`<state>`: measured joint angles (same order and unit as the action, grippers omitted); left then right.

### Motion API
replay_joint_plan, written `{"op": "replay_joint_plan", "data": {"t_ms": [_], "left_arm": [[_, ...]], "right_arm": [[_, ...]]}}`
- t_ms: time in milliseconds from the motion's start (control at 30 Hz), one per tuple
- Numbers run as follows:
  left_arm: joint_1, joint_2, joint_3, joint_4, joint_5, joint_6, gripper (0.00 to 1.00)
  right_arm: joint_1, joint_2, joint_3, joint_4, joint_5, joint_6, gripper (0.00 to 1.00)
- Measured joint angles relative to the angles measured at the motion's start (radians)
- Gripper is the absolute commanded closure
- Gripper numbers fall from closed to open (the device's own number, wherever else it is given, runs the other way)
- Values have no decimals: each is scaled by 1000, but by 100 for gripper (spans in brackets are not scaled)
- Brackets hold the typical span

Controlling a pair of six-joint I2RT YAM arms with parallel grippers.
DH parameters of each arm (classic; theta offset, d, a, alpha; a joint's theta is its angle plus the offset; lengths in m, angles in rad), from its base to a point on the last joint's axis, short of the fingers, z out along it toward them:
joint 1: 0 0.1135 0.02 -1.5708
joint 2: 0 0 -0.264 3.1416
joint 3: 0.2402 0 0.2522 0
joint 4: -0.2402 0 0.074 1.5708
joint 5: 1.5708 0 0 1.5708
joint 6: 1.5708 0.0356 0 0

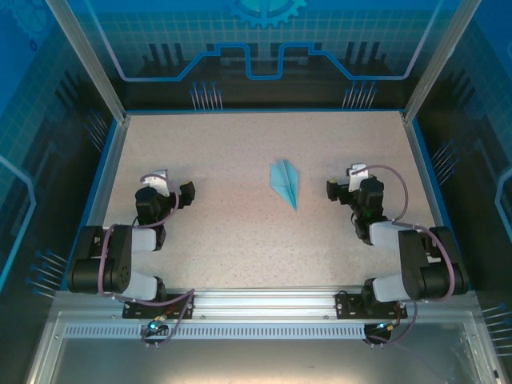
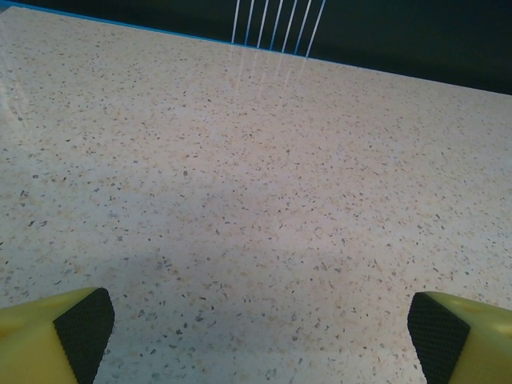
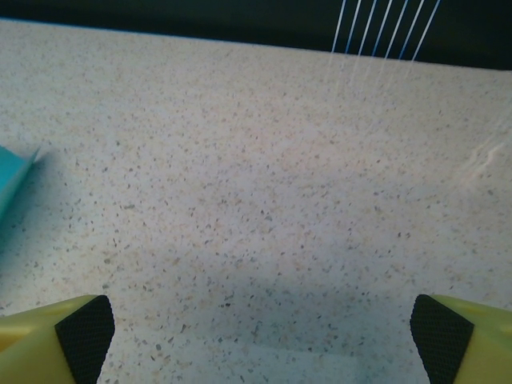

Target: Fold a paper plane with a square sheet of paper (pick it up from the middle)

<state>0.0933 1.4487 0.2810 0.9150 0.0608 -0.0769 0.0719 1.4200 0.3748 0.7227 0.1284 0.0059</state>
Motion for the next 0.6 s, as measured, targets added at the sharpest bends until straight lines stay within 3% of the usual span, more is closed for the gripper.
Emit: {"op": "replay_joint_plan", "data": {"t_ms": [300, 600], "left_arm": [[-95, 64, 68, -37, -81, 46, 2], [-98, 66, 104, -76, -129, 54, 2]], "right_arm": [[13, 79, 14, 23, 15, -7, 1], [12, 79, 26, 26, 13, -7, 1]]}}
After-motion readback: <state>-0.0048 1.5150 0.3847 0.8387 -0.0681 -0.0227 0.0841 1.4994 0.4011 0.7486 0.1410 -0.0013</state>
